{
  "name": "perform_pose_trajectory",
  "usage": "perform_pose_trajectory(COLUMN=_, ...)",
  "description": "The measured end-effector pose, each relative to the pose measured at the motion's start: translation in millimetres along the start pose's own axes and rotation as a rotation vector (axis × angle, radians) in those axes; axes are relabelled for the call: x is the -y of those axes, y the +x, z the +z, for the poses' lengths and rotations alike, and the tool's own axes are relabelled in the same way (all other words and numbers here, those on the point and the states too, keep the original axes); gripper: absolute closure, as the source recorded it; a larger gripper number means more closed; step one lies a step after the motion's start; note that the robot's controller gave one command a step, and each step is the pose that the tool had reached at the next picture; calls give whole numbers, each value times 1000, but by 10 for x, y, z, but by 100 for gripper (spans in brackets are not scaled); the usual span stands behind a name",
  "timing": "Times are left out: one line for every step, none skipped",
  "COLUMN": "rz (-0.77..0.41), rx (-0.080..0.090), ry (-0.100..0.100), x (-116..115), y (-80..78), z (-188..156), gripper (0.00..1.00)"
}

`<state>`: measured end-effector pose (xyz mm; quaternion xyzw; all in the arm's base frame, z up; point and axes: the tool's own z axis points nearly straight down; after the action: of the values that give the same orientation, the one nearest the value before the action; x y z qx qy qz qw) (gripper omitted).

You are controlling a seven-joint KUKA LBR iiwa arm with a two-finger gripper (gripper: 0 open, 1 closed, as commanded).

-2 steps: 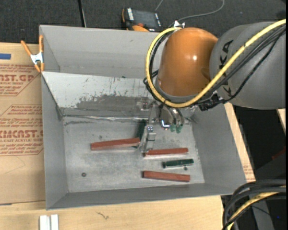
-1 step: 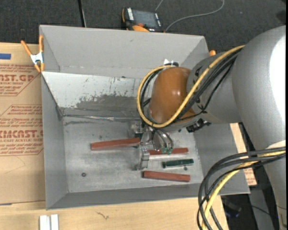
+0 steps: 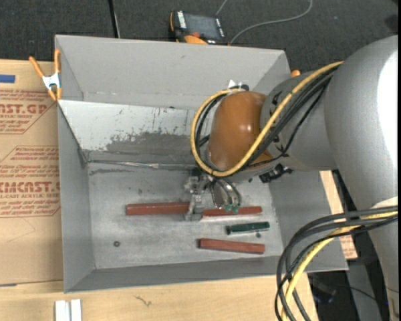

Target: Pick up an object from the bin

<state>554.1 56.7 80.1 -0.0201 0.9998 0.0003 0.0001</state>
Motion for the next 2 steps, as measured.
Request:
perform_pose_trajectory(rz=-148, rx=11, ry=3, x=668, y=-322, z=-1200, gripper=100)
perform_pose_trajectory(rz=-150, rx=3, ry=0, x=643, y=-301, z=-1156, gripper=0)
